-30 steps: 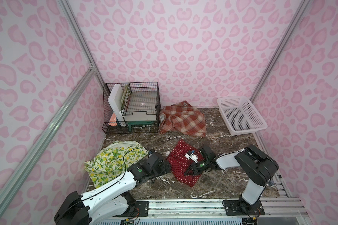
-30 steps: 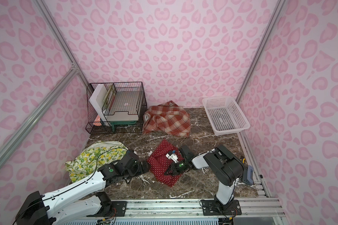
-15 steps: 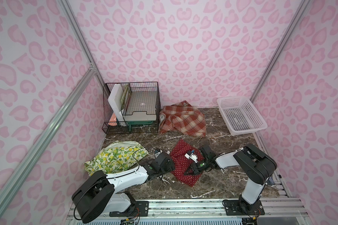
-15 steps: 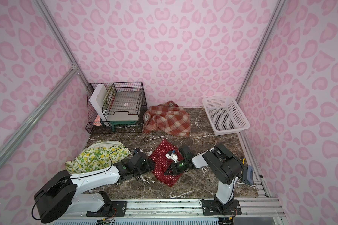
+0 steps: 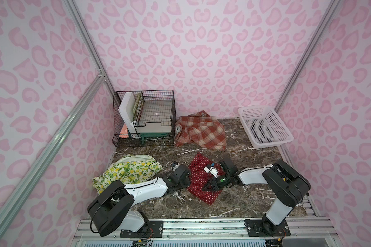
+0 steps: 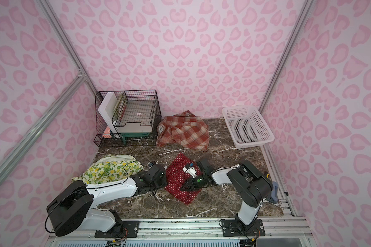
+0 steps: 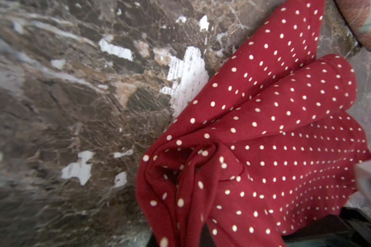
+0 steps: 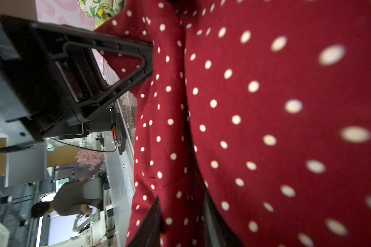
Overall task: Roll up the skirts
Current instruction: Roll the skirt at the center of the board.
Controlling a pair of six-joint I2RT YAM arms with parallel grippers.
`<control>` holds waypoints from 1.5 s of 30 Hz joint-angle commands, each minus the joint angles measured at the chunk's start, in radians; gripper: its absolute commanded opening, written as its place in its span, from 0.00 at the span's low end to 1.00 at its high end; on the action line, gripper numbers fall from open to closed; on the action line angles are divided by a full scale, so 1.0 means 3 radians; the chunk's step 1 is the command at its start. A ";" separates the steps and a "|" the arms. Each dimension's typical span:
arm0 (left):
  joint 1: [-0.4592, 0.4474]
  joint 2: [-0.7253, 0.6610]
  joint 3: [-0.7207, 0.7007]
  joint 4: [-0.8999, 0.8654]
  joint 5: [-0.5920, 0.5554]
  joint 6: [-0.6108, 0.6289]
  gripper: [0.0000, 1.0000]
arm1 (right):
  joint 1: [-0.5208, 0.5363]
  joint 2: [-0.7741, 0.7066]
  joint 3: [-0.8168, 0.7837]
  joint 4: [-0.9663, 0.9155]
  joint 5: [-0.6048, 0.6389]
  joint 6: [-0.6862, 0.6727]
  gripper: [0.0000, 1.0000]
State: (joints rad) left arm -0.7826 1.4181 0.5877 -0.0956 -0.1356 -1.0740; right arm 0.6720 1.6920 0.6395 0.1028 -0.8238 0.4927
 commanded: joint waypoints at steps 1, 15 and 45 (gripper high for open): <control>0.0016 0.0066 -0.0003 -0.0378 -0.0222 0.0089 0.00 | 0.0070 -0.0238 0.0091 -0.0885 0.1033 -0.0165 0.43; 0.0009 0.0121 0.0158 -0.0639 -0.0080 0.0186 0.00 | 0.1286 -0.1233 0.0923 -0.2066 0.2942 -0.0118 0.25; -0.0009 0.0084 0.0261 -0.0740 -0.0016 0.0235 0.00 | 0.1620 -0.0781 0.0614 -0.1672 0.3054 0.0006 0.19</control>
State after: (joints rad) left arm -0.7856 1.4353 0.6621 -0.2443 -0.1352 -1.0199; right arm 1.1351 1.5158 0.7906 -0.2668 0.0387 0.4923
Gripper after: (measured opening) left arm 0.109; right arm 0.179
